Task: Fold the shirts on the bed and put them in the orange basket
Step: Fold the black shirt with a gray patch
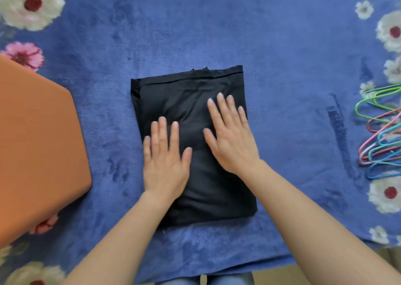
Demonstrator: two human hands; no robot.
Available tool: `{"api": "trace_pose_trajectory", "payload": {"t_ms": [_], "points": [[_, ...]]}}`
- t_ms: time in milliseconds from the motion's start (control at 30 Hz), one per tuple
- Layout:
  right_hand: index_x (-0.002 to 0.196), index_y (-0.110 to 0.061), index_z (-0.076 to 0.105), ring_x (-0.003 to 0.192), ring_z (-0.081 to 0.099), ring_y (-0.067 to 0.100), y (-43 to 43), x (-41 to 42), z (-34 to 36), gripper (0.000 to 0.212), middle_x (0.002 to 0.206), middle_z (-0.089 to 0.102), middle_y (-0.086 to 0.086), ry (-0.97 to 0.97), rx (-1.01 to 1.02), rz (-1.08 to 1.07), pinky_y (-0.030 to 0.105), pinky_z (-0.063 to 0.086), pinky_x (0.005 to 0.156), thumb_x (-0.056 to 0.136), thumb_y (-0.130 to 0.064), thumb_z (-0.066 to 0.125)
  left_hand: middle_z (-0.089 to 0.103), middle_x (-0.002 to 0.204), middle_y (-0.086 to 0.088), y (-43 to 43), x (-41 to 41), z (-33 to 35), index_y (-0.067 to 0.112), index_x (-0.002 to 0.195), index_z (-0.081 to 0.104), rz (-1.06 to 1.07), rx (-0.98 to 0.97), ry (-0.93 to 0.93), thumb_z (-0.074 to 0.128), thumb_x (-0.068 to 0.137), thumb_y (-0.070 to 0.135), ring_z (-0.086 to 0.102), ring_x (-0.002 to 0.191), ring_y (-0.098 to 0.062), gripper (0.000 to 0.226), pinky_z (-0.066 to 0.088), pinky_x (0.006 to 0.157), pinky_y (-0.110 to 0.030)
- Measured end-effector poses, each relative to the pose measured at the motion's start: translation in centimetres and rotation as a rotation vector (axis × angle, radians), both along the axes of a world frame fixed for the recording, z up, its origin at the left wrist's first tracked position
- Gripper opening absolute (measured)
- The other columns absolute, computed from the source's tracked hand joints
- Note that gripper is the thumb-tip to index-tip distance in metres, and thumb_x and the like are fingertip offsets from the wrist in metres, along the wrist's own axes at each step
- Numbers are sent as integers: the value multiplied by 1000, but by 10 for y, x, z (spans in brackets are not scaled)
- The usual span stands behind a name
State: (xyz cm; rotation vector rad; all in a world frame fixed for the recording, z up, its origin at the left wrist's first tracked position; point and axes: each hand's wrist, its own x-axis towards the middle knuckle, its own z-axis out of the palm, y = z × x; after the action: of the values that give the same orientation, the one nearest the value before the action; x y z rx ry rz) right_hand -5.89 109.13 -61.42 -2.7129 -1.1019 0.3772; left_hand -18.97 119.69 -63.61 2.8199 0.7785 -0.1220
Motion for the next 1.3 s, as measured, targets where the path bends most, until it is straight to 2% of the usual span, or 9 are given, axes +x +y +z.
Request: {"api": "trace_pose_trajectory", "payload": {"t_ms": [167, 300, 467, 567, 800, 900, 1033, 1133, 1300], "points": [[151, -14, 18, 146, 12, 22, -26, 8, -33, 63, 158, 16, 9, -118, -108, -58, 38, -5, 117, 97, -45, 24, 9, 159, -12, 21, -19, -12, 17, 151, 14, 75, -44, 23, 25, 96, 45, 5, 145, -26, 63, 5, 116, -41], [148, -11, 28, 142, 19, 23, -68, -17, -17, 60, 156, 26, 11, -51, -30, 20, 39, 16, 113, 95, -37, 34, 18, 152, -19, 13, -42, 4, 16, 151, 18, 227, -246, -54, 29, 95, 43, 22, 137, -32, 63, 27, 109, -48], [122, -12, 53, 85, 53, 6, -118, -56, 21, 36, 97, 56, -2, 514, 194, -569, 16, 41, 80, 88, -20, 64, 49, 118, -6, -18, -80, 46, 23, 149, 17, 672, -685, -89, 43, 98, 33, 48, 110, -28, 58, 34, 85, -33], [91, -15, 58, 63, 53, 7, -124, -64, 27, 11, 72, 60, 0, 858, 275, -833, 25, 46, 67, 86, -15, 67, 50, 122, -2, -24, -85, 54, 27, 149, 16, 745, -804, 16, 45, 98, 30, 49, 112, -26, 59, 31, 85, -30], [94, -16, 49, 62, 56, 17, -133, -32, 54, 17, 69, 64, 13, 1148, 236, -721, 25, 48, 67, 89, -6, 62, 56, 133, 17, -15, -102, 76, 64, 138, 13, 612, -1201, -121, 54, 94, 13, 55, 105, -13, 79, 42, 103, -33], [98, -26, 52, 61, 51, 23, -148, -30, 75, 24, 69, 59, 24, 1096, 193, -620, 35, 44, 66, 89, -7, 62, 60, 118, 32, -24, -116, 98, 42, 134, 41, 491, -1313, -53, 61, 91, 4, 58, 97, -6, 61, 43, 84, -7], [85, -5, 71, 58, 50, 22, -155, -24, 89, 19, 65, 57, 15, 1254, 212, -711, 24, 47, 55, 89, 4, 55, 64, 62, -4, -19, -109, 117, 14, 97, 74, 712, -1557, 103, 73, 80, 9, 54, 47, -4, 18, 44, 47, -12], [83, -2, 75, 59, 41, 20, -138, 3, 86, 25, 69, 44, 9, 1402, 259, -826, 24, 44, 56, 83, -10, 51, 51, 63, -21, 6, -89, 127, 12, 85, 79, 846, -1686, 158, 77, 57, 38, 47, 44, -16, 37, 45, 42, -21], [81, -4, 71, 61, 67, 15, -79, 58, 92, 21, 73, 64, 11, 1470, 474, -770, 20, 54, 58, 60, -5, 67, 57, 53, -8, 59, -32, 127, 8, 55, 71, 1206, -1757, -71, 41, 92, 44, 52, 34, -12, 60, 44, 33, -14]]}}
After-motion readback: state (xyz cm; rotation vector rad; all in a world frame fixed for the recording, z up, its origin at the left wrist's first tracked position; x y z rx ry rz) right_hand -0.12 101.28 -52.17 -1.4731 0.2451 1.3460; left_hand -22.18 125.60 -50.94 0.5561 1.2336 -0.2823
